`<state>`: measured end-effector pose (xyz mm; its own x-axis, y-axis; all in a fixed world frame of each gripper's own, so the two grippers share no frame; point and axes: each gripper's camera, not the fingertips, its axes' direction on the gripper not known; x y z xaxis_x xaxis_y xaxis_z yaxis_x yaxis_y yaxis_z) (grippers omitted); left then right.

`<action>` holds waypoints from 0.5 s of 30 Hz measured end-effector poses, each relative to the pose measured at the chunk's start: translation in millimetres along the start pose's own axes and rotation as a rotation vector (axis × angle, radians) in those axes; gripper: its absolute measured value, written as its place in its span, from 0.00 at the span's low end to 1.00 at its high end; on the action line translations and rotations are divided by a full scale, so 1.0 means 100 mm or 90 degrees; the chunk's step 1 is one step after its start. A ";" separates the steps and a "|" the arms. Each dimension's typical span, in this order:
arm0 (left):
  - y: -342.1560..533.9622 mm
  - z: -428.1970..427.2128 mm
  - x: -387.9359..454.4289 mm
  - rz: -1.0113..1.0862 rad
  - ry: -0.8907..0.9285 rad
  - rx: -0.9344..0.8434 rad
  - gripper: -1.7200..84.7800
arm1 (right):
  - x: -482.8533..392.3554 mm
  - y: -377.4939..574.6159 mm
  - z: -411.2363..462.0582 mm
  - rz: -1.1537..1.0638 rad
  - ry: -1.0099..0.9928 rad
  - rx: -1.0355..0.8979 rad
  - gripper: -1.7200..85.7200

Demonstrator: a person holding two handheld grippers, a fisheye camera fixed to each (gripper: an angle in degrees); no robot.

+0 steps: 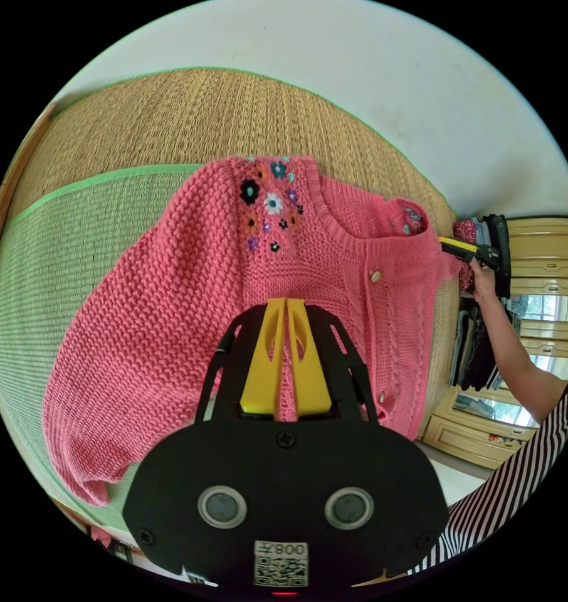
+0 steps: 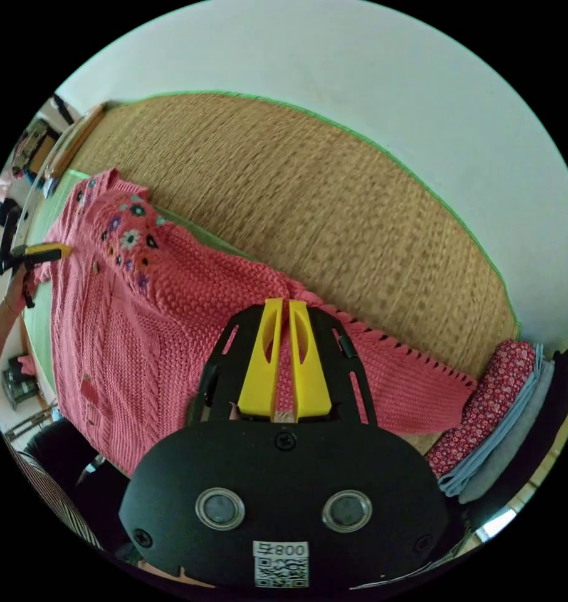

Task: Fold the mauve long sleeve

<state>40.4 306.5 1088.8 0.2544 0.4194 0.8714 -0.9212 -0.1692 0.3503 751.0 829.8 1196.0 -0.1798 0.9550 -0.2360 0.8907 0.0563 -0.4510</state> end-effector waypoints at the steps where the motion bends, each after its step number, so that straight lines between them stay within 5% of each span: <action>1: -0.01 -0.01 0.00 -0.001 0.001 0.001 0.02 | 0.15 -0.04 -0.07 0.033 -0.011 0.001 0.04; 6: -0.13 -0.08 0.03 -0.004 0.006 0.006 0.02 | 0.54 -0.19 -0.14 0.116 -0.109 -0.014 0.04; 15: -0.45 -0.19 0.07 0.015 -0.075 0.008 0.02 | 0.64 -0.22 -0.26 0.132 -0.092 -0.035 0.04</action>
<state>77.6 333.9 1072.6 0.2662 0.3070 0.9137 -0.9239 -0.1892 0.3327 731.1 896.9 1213.1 -0.0459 0.8963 -0.4410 0.9353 -0.1165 -0.3342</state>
